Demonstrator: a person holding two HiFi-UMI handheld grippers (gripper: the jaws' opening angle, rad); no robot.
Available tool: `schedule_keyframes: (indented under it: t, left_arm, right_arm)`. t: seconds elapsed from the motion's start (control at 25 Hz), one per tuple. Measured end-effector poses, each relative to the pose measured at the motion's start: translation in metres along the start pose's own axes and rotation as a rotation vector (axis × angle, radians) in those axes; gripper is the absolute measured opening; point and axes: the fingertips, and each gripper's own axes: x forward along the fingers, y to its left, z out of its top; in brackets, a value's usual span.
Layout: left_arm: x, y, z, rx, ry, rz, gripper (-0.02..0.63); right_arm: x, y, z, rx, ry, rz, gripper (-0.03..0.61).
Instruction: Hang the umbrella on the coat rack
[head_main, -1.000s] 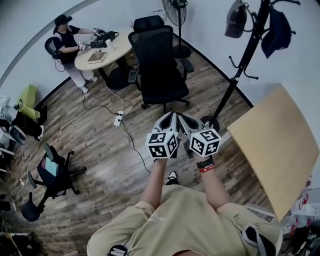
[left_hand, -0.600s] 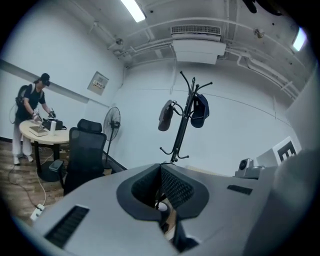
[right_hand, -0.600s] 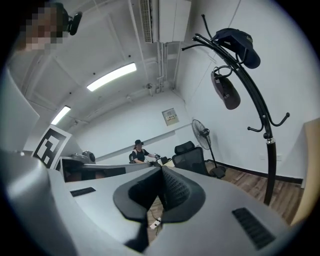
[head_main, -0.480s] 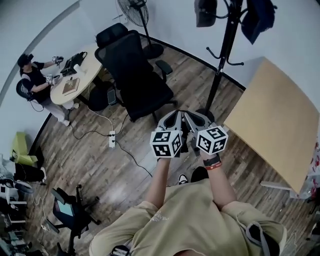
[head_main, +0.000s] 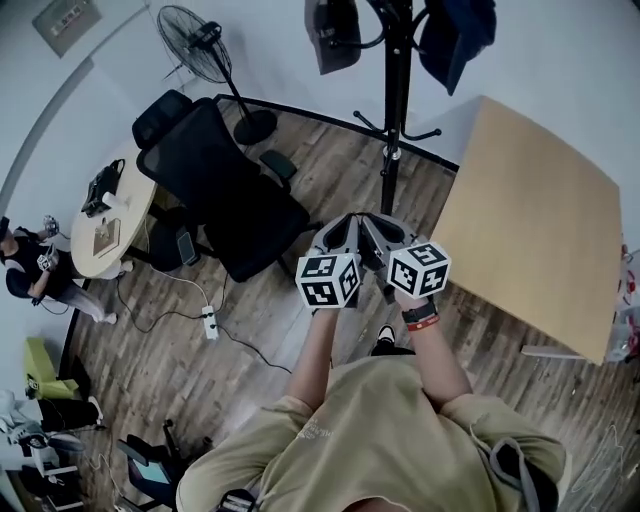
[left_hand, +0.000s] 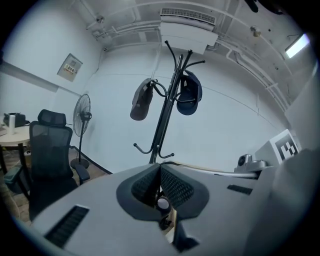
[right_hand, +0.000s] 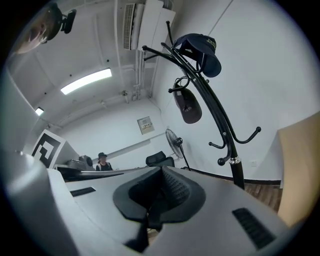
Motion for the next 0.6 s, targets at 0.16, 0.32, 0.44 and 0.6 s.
schedule_keyframes:
  t: [0.16,0.32,0.44,0.6]
  left_arm:
    - [0.046,-0.012,0.013,0.020,0.000,-0.024,0.023]
    - [0.088,-0.010,0.017,0.041,0.016,-0.069,0.023]
    - [0.119,0.004,0.013,0.049,0.046,-0.100,0.023]
    - [0.149,0.011,0.021,0.064,0.080,-0.155,0.023]
  right_arm:
    - [0.004,-0.040,0.022,-0.001,-0.014,-0.024,0.015]
    - [0.022,-0.080,0.037,0.019,-0.032,-0.066,0.015]
    - [0.044,-0.101,0.033,0.044,-0.017,-0.088,0.015]
    - [0.062,-0.123,0.045,0.066,0.015,-0.140,0.015]
